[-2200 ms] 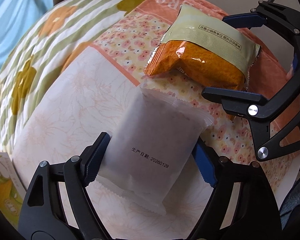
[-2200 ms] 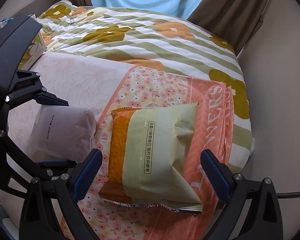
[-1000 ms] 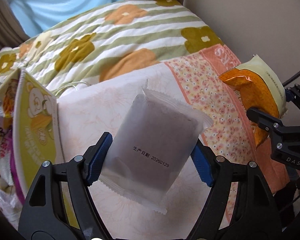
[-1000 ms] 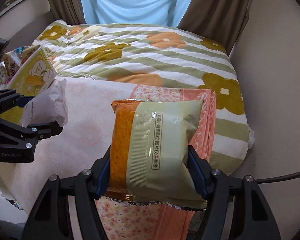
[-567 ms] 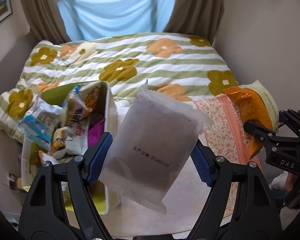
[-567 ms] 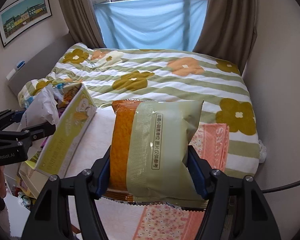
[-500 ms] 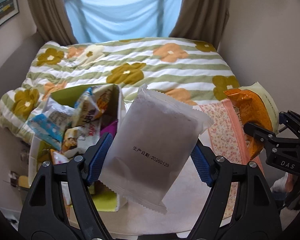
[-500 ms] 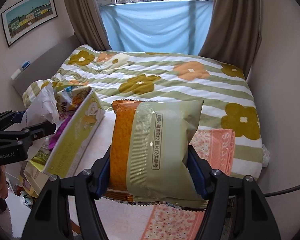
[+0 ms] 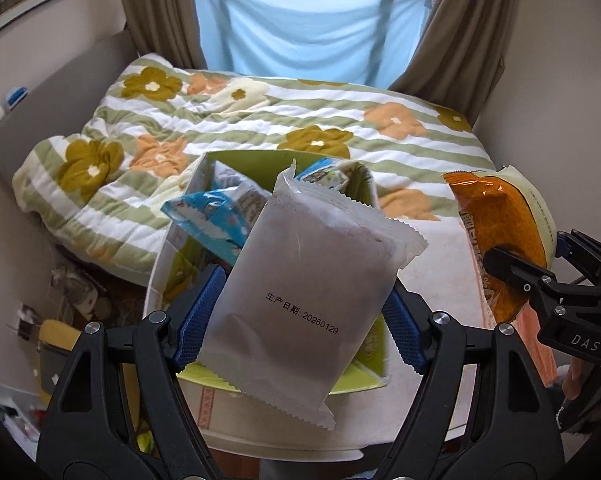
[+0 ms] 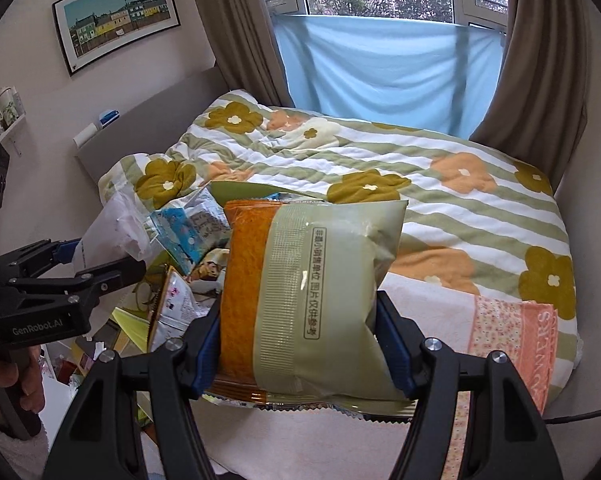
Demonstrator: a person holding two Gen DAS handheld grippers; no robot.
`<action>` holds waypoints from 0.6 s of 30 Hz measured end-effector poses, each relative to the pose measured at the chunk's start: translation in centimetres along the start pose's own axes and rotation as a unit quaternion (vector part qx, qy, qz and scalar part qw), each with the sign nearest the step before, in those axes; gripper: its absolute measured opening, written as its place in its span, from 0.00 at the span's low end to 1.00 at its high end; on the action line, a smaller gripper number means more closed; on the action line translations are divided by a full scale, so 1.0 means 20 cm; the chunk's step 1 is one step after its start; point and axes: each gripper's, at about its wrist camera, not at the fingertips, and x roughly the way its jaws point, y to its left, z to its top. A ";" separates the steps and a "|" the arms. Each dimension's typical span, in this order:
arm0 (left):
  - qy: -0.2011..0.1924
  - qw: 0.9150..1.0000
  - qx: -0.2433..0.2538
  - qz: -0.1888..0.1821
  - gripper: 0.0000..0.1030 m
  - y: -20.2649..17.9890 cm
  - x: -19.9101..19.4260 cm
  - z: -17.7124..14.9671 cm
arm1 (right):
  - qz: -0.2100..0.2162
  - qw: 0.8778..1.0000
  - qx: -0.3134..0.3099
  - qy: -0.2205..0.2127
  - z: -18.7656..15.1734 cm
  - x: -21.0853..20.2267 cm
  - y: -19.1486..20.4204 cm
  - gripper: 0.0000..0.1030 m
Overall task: Organize snacks
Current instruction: 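Carry both bags over the box and open both tools to drop them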
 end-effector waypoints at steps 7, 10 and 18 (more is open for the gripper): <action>0.056 0.998 0.005 -0.029 0.72 0.35 0.20 -0.05 | -0.024 0.999 0.038 0.017 -0.03 0.17 0.25 0.62; 0.079 0.996 0.015 -0.041 0.72 0.43 0.29 -0.07 | -0.032 0.997 0.061 0.023 -0.05 0.22 0.31 0.62; 0.093 0.993 0.033 -0.064 1.00 0.51 0.35 -0.11 | -0.054 0.995 0.074 0.041 -0.09 0.26 0.41 0.62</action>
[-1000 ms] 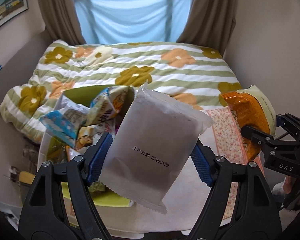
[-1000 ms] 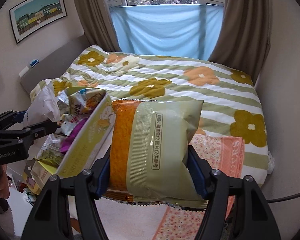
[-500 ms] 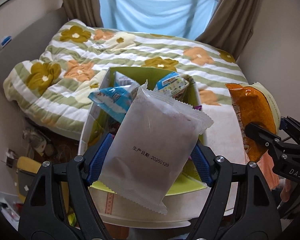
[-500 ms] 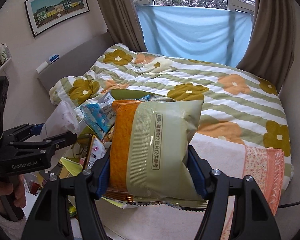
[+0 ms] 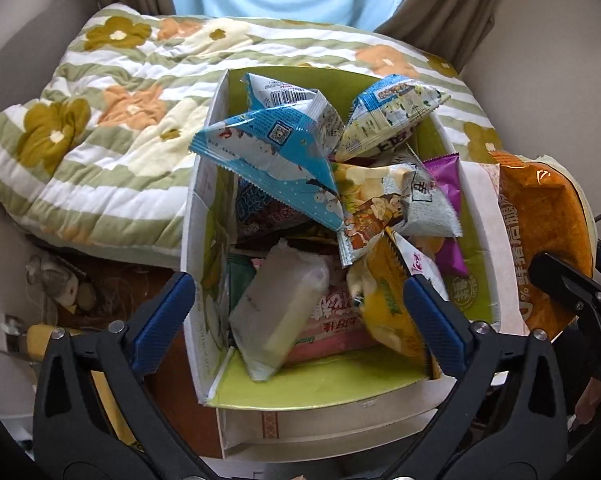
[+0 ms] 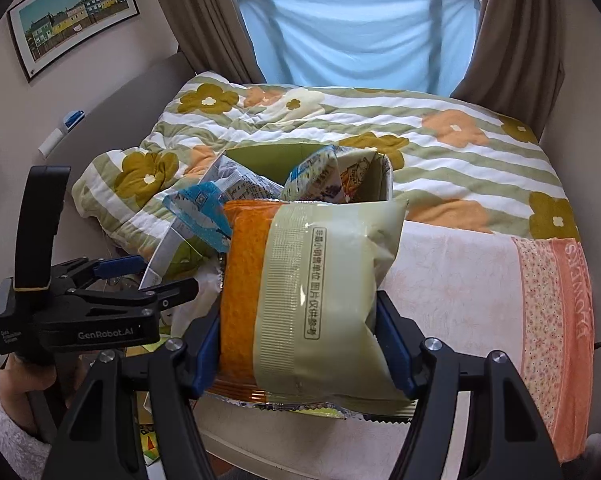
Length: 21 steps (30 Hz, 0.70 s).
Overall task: Organize snacks
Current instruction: 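Carry both bags over the box and open both tools to drop them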
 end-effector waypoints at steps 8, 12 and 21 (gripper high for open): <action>-0.001 1.000 -0.023 -0.002 0.99 0.11 -0.07 -0.10 | -0.001 1.000 0.008 0.003 -0.02 0.05 0.05 0.62; -0.013 1.000 -0.020 0.010 0.99 0.13 -0.12 -0.10 | 0.006 1.000 0.011 -0.004 0.01 0.05 0.08 0.62; -0.029 0.999 -0.022 0.021 0.99 0.15 -0.19 -0.12 | 0.008 0.998 0.026 -0.053 0.03 0.01 0.09 0.99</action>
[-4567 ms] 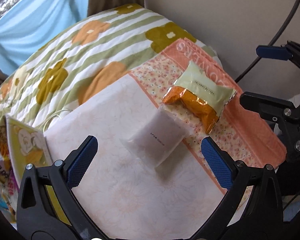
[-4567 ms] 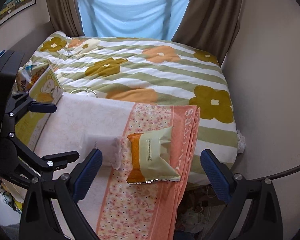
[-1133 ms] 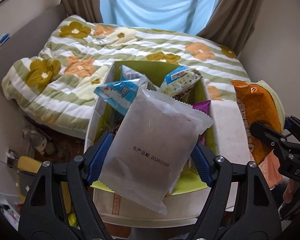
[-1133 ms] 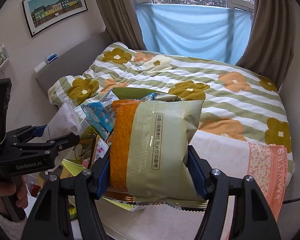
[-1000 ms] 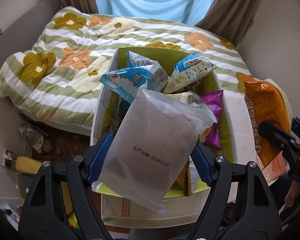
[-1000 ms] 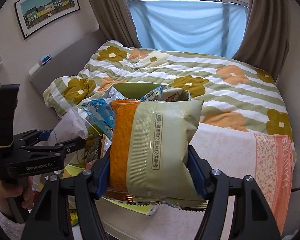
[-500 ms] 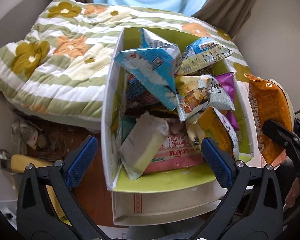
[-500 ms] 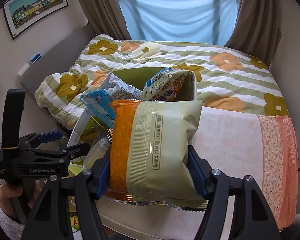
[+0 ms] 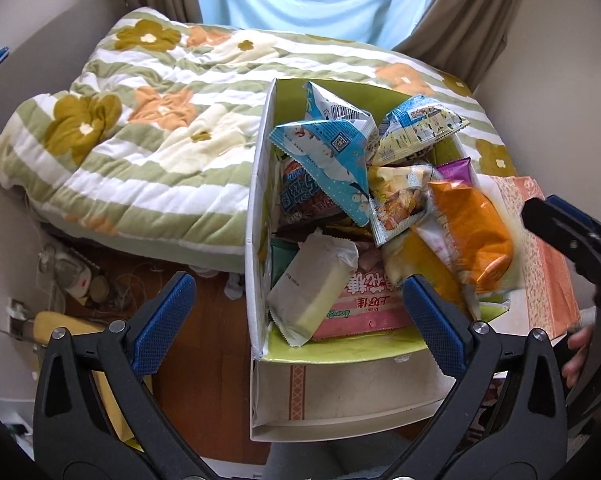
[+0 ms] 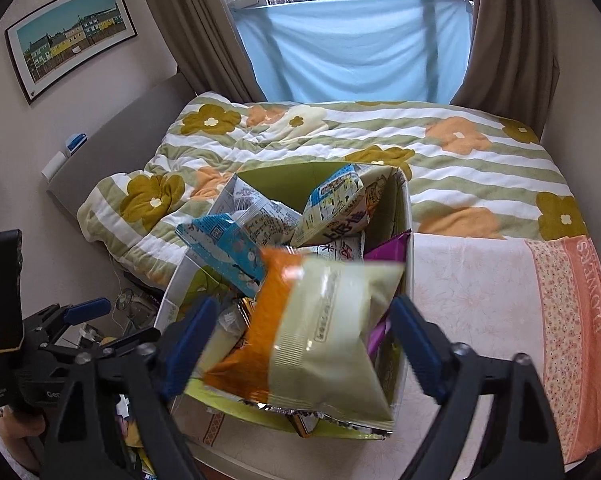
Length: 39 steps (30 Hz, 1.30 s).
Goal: Organize snacks
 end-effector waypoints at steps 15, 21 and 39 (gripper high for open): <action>-0.020 1.000 0.004 0.009 0.99 -0.09 -0.12 -0.07 | -0.002 1.000 0.015 0.003 -0.07 -0.12 -0.04 0.99; -0.068 0.998 0.006 0.014 0.99 -0.23 -0.36 -0.16 | -0.006 0.999 0.006 -0.052 -0.12 -0.43 -0.10 0.99; -0.246 0.967 0.063 0.022 1.00 -0.82 -1.04 -0.64 | -0.155 0.976 -0.028 -0.152 -0.51 -1.20 -0.30 0.99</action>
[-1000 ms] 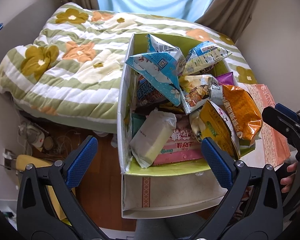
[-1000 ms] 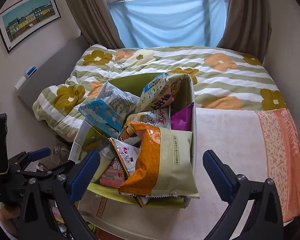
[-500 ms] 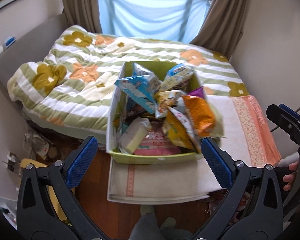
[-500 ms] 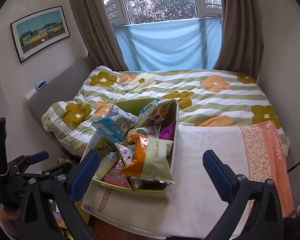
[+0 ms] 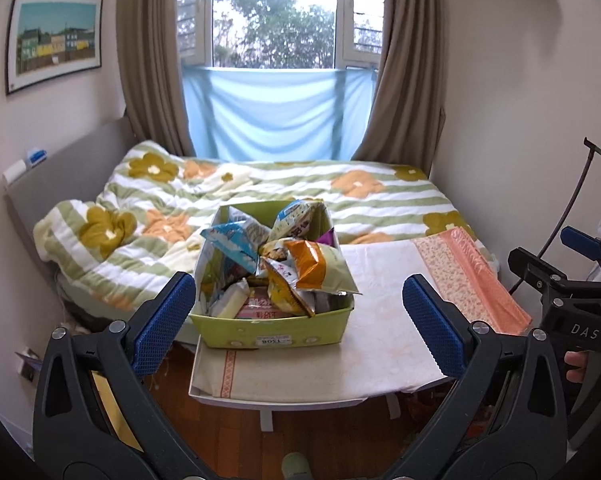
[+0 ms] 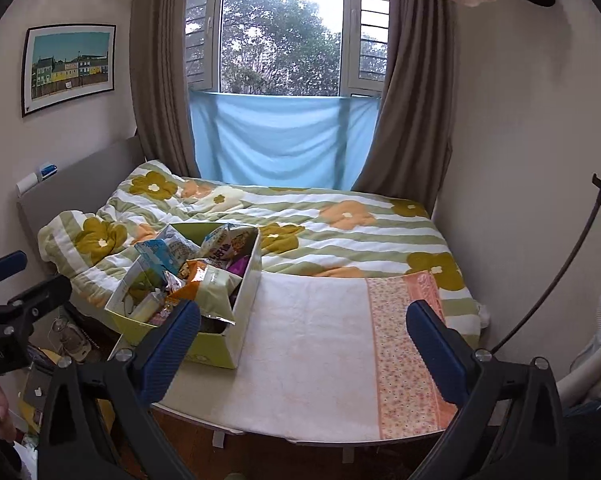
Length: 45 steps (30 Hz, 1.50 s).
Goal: Organize snacks
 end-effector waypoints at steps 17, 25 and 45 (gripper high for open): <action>-0.007 1.000 0.001 0.001 1.00 -0.11 -0.03 -0.03 | -0.016 1.000 0.018 0.006 -0.09 -0.05 -0.10 0.99; -0.008 1.000 0.001 0.004 1.00 -0.10 -0.01 -0.03 | -0.015 1.000 0.021 0.003 -0.09 -0.05 -0.10 0.99; -0.016 1.000 0.008 0.005 1.00 -0.09 0.00 -0.02 | -0.017 0.999 0.030 -0.003 -0.06 -0.06 -0.09 0.99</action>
